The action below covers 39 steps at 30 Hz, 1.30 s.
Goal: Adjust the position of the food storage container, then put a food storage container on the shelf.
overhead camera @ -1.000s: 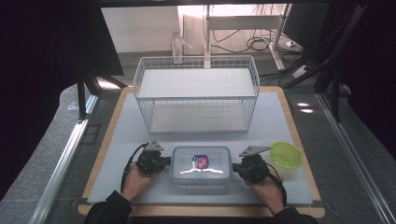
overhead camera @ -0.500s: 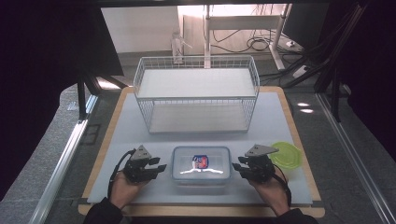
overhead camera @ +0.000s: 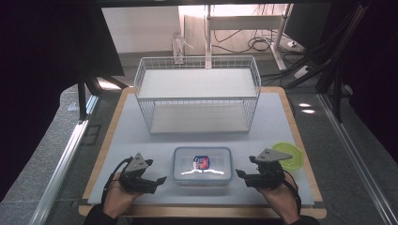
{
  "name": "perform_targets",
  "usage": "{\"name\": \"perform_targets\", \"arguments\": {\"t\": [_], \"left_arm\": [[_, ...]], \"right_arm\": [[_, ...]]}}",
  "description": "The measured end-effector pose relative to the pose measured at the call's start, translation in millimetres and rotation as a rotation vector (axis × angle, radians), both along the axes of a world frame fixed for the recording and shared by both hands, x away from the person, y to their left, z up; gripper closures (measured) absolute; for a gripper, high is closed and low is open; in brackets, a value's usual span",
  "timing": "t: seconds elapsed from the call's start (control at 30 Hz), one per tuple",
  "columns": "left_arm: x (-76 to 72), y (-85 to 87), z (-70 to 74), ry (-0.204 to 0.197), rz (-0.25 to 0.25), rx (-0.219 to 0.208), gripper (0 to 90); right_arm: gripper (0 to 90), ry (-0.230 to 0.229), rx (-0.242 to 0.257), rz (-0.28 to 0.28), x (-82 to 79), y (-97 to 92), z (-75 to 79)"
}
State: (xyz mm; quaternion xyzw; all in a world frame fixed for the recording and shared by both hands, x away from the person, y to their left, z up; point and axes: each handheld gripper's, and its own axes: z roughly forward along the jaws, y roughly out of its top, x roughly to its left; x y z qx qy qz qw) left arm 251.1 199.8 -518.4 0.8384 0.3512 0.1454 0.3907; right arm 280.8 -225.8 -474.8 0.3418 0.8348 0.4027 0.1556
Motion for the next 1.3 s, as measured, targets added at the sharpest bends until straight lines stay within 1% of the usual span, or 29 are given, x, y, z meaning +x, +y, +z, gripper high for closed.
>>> {"name": "perform_targets", "arguments": {"t": [0.07,0.1,0.17,0.2,0.3,0.37,0.43,0.5,0.53,0.63,0.67,0.7,0.73,0.8,0.83,0.9,0.93,0.97,1.0,1.03,1.1,1.13,1.17,1.2,1.23,1.27,1.3], "left_arm": [[-0.5,0.2,0.0,-0.002,0.003,0.005,9.3],[-0.1,0.6,0.1,-0.004,0.003,-0.002,8.5],[0.7,1.4,-0.1,-0.004,0.004,-0.019,7.6],[1.4,1.5,-0.9,-0.003,0.000,-0.020,6.1],[2.5,1.7,-3.0,-0.016,-0.018,-0.025,2.4],[3.0,1.6,-4.0,-0.013,-0.024,-0.041,0.4],[2.9,1.4,-2.9,-0.014,-0.021,-0.043,0.0],[3.8,1.8,-1.0,0.008,-0.026,-0.063,0.0],[4.1,1.6,-0.4,0.012,-0.029,-0.069,0.0],[5.1,-1.3,2.9,0.013,-0.033,-0.061,0.0],[5.9,-2.7,4.4,0.011,-0.037,-0.054,0.1],[6.8,-4.5,5.8,0.013,-0.038,-0.056,0.0],[7.9,-6.4,7.1,0.016,-0.042,-0.063,0.0],[9.1,-10.7,9.9,-0.001,-0.031,-0.073,0.2],[10.3,-12.9,11.7,0.000,-0.031,-0.081,1.1],[14.4,-17.4,15.0,0.016,-0.043,-0.110,1.0],[16.4,-19.4,16.2,0.024,-0.051,-0.125,1.1],[18.0,-20.8,17.0,0.032,-0.060,-0.132,1.1],[20.8,-23.4,17.6,0.041,-0.066,-0.139,1.0],[22.6,-24.8,17.6,0.047,-0.071,-0.146,1.0],[28.5,-27.7,16.1,0.079,-0.088,-0.163,0.9],[32.6,-29.5,14.5,0.092,-0.090,-0.161,1.0],[34.9,-30.8,13.3,0.103,-0.091,-0.160,1.0],[38.4,-31.9,11.7,0.114,-0.100,-0.161,1.1],[41.9,-32.5,10.2,0.133,-0.109,-0.178,0.5],[45.6,-33.1,8.9,0.148,-0.114,-0.195,0.7],[47.4,-33.4,8.4,0.149,-0.120,-0.199,1.0]], "right_arm": [[23.1,-0.002,0.003,-0.001,-1.1,-1.4,-1.3],[20.4,0.000,0.010,-0.004,-0.8,-2.7,-2.1],[19.2,0.000,0.015,-0.007,-0.8,-3.0,-2.1],[17.8,-0.002,0.020,-0.006,-0.5,-3.2,-2.1],[14.5,0.003,0.040,-0.001,0.4,-1.9,-2.5],[12.5,0.002,0.044,0.008,0.4,0.1,-3.0],[10.9,0.000,0.040,0.013,-0.1,1.9,-3.1],[9.9,-0.009,0.046,0.013,-0.4,2.9,-1.9],[8.6,-0.009,0.053,0.017,-0.3,3.3,-0.7],[5.4,-0.011,0.058,0.020,0.0,5.3,1.3],[3.7,-0.005,0.057,0.026,0.3,6.8,1.5],[3.4,0.003,0.055,0.028,0.6,8.3,1.4],[3.1,0.011,0.057,0.028,0.9,10.0,1.0],[2.8,0.026,0.049,0.030,2.4,14.0,-0.1],[2.2,0.035,0.049,0.037,3.1,15.9,-0.4],[2.0,0.055,0.054,0.055,5.0,19.4,-0.1],[3.0,0.076,0.058,0.067,7.9,23.6,0.3],[3.0,0.076,0.058,0.067,7.9,23.6,0.3],[4.6,0.094,0.058,0.076,11.2,26.8,-0.2],[4.6,0.094,0.058,0.076,11.2,26.8,-0.2],[4.8,0.119,0.067,0.088,13.7,30.0,-2.2],[5.1,0.153,0.065,0.097,16.8,33.4,-6.0],[5.1,0.153,0.065,0.097,16.8,33.4,-6.0],[5.1,0.165,0.064,0.103,18.1,34.0,-7.4],[4.7,0.183,0.064,0.102,19.7,35.1,-9.7],[4.7,0.198,0.078,0.109,21.8,35.8,-11.8],[4.5,0.212,0.092,0.110,24.2,36.6,-13.7]]}}
